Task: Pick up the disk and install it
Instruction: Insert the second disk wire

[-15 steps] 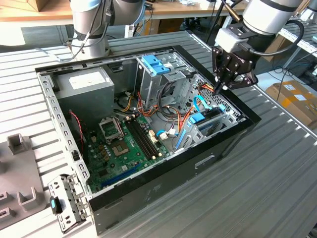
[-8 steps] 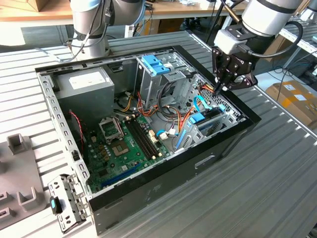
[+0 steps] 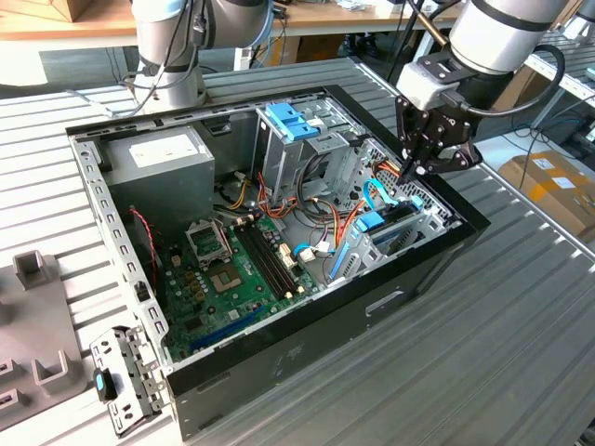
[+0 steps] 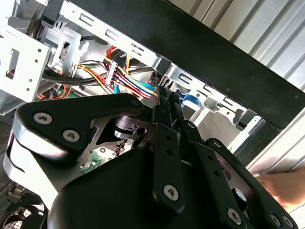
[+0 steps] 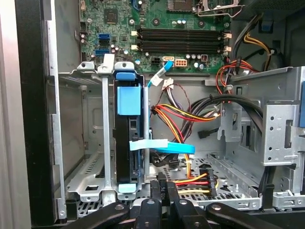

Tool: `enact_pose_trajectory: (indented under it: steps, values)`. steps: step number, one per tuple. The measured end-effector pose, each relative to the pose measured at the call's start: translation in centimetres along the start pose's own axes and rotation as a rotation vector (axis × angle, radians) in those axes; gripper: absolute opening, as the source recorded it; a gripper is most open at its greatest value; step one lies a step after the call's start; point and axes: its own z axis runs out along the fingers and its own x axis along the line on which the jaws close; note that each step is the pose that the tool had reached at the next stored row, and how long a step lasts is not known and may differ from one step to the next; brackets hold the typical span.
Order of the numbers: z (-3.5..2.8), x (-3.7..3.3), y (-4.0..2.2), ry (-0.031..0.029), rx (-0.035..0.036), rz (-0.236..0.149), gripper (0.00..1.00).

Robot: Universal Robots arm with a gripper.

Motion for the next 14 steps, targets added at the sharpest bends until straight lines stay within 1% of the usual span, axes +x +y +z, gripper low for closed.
enact_pose_trajectory:
  steps: [3, 9, 10, 11, 12, 14]
  values:
    - [-0.02, 0.54, 0.04, 0.0000, 0.0001, 0.001, 0.17]
    - [-0.03, 0.58, 0.09, -0.0001, 0.0001, 0.001, 0.17]
    - [-0.05, 0.58, 0.35, 0.0000, 0.0001, 0.000, 0.17]
    - [-0.08, 0.59, 0.77, 0.0000, 0.0001, 0.001, 0.17]
    - [-0.10, 0.63, 0.91, 0.0000, 0.0001, 0.001, 0.17]
    - [-0.11, 0.72, 0.95, 0.0001, 0.0001, 0.001, 0.17]
